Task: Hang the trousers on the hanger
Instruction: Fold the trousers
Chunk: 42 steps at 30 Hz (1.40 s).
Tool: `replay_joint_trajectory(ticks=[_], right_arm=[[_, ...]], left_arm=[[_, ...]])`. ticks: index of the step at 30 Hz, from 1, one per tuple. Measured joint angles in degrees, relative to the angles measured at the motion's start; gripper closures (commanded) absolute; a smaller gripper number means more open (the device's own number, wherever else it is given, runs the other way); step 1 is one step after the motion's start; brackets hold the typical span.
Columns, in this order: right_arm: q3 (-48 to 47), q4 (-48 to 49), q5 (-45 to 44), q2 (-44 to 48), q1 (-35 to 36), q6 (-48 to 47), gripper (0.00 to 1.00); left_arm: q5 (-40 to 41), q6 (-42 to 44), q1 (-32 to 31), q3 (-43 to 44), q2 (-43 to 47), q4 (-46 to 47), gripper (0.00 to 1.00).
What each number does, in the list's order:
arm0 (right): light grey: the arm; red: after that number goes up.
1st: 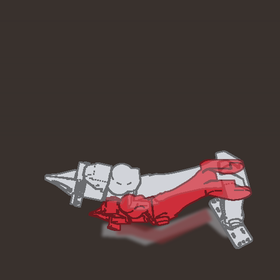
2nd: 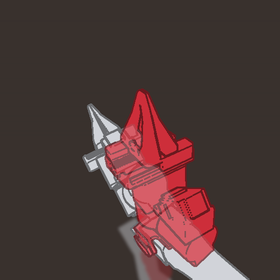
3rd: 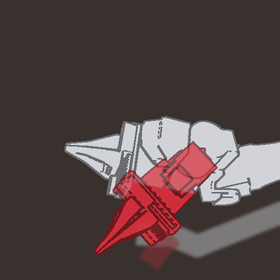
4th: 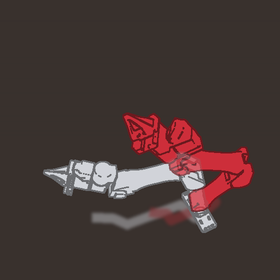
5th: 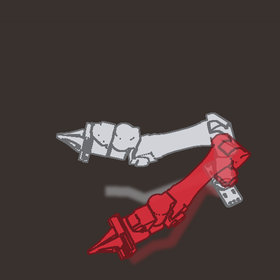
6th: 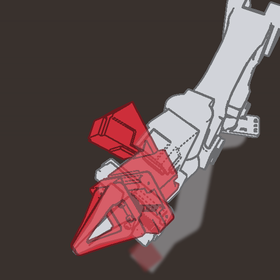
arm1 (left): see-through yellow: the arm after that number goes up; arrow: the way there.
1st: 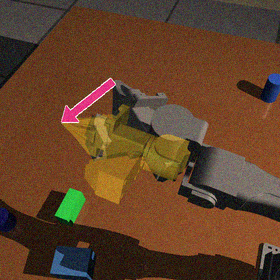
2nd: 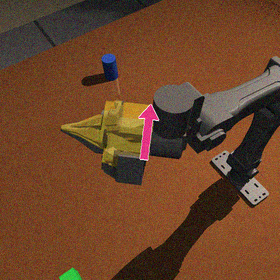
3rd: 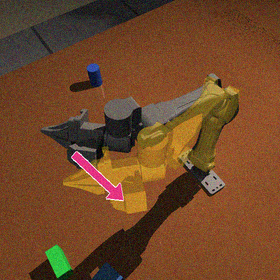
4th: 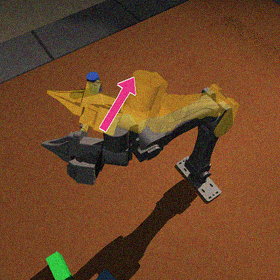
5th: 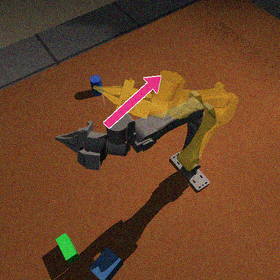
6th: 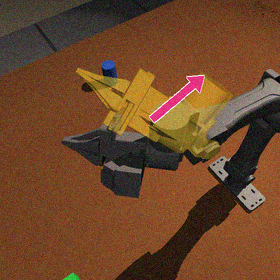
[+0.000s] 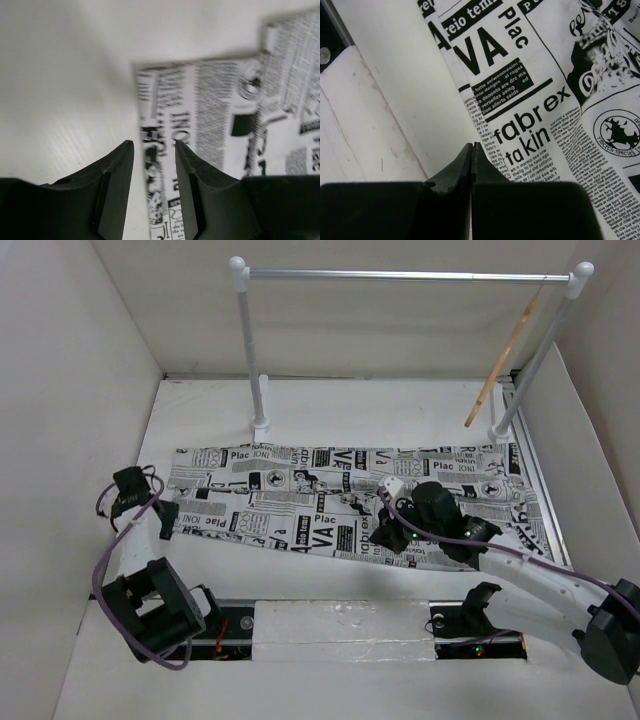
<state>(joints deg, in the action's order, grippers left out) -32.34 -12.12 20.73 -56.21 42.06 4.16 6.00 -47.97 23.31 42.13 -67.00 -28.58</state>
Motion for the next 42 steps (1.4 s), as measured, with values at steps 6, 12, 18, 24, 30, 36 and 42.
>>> replay_joint_trajectory(ticks=[6, 12, 18, 24, 30, 36, 42], right_arm=[[0.39, -1.27, 2.97, 3.23, -1.27, -0.42, 1.00], [0.46, -2.78, 5.62, 3.93, -3.30, -1.36, 1.00], [0.46, -3.74, 6.32, 4.63, -3.74, -1.38, 1.00], [0.46, -3.98, 6.21, 4.61, -3.74, -1.03, 1.00], [0.37, -4.46, 5.73, 3.39, -3.91, -0.94, 0.90], [-1.77, -8.90, 3.56, 3.19, -7.28, -1.29, 0.41], [-3.45, -13.22, 3.72, 3.26, -15.19, -1.81, 0.35]], left_arm=[[-4.92, 0.24, 9.11, -4.26, -0.50, -1.07, 0.58], [-7.54, 0.28, 9.07, -5.29, -5.51, 2.38, 0.54], [-9.99, -0.68, 9.07, -7.48, -6.54, 8.15, 0.58], [-13.00, -1.75, 9.07, -9.31, -8.37, 16.63, 0.85], [-14.12, -1.14, 9.05, -9.77, -9.35, 19.96, 1.00], [-11.74, 0.94, 8.76, -8.61, -5.38, 13.07, 1.00], [-9.33, 2.32, 4.92, -2.05, 9.22, 2.71, 1.00]])
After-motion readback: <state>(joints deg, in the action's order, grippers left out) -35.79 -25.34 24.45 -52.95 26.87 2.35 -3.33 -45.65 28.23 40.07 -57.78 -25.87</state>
